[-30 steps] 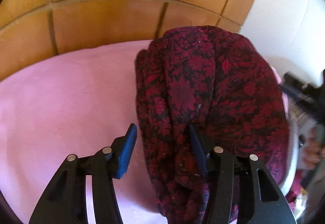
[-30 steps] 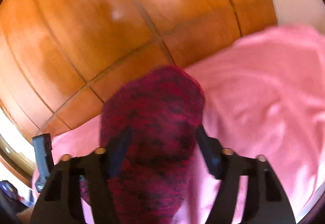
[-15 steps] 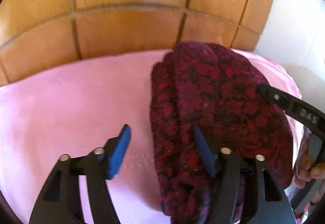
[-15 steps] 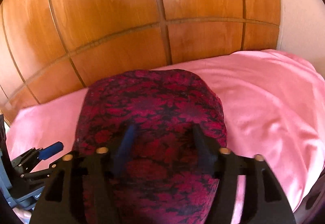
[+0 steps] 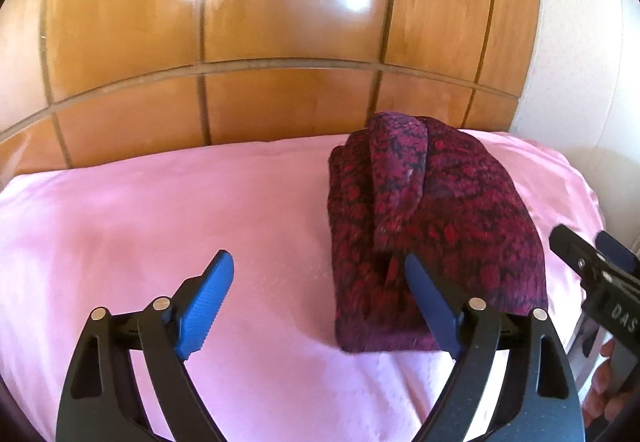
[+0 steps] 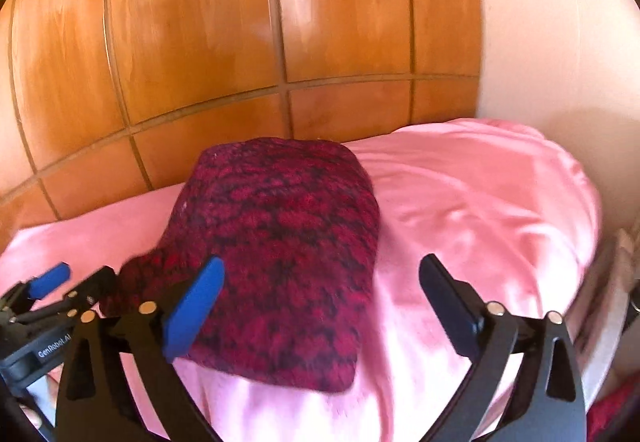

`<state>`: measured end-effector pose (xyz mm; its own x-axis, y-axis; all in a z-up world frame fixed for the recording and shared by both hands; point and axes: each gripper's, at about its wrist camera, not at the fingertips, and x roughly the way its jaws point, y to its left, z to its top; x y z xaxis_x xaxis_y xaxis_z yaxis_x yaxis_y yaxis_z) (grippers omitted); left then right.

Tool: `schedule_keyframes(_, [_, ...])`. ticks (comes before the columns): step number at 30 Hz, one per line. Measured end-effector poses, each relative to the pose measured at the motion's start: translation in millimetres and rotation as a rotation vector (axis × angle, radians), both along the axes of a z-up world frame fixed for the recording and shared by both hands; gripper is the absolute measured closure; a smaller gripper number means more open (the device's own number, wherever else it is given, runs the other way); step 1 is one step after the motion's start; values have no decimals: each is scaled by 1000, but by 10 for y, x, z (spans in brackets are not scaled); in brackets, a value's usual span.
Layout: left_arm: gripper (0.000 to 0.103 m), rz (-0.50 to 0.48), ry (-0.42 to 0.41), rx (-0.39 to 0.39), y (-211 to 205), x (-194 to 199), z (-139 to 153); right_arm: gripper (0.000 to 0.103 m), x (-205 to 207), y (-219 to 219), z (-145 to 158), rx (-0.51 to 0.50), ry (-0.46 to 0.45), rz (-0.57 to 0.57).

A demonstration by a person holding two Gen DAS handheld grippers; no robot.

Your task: Fold small clothes

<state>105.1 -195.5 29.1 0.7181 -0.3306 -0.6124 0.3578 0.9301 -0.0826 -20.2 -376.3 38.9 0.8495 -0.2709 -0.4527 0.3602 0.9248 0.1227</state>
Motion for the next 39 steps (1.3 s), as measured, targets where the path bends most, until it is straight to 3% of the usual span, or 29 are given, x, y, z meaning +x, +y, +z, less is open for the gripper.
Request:
schedule_keyframes(6, [10,40,-7,7,119,-247,-28,2,-154,219,-123,-64,36,-43])
schedule_keyframes(12, [4,60,-13,14,198,-438,-72,2,-210,291,-308,-35,80,-55])
schedule_keyframes(39, [4,76,-10,32,270,-516,-75,2,-266,396,-305,-30,64,-48])
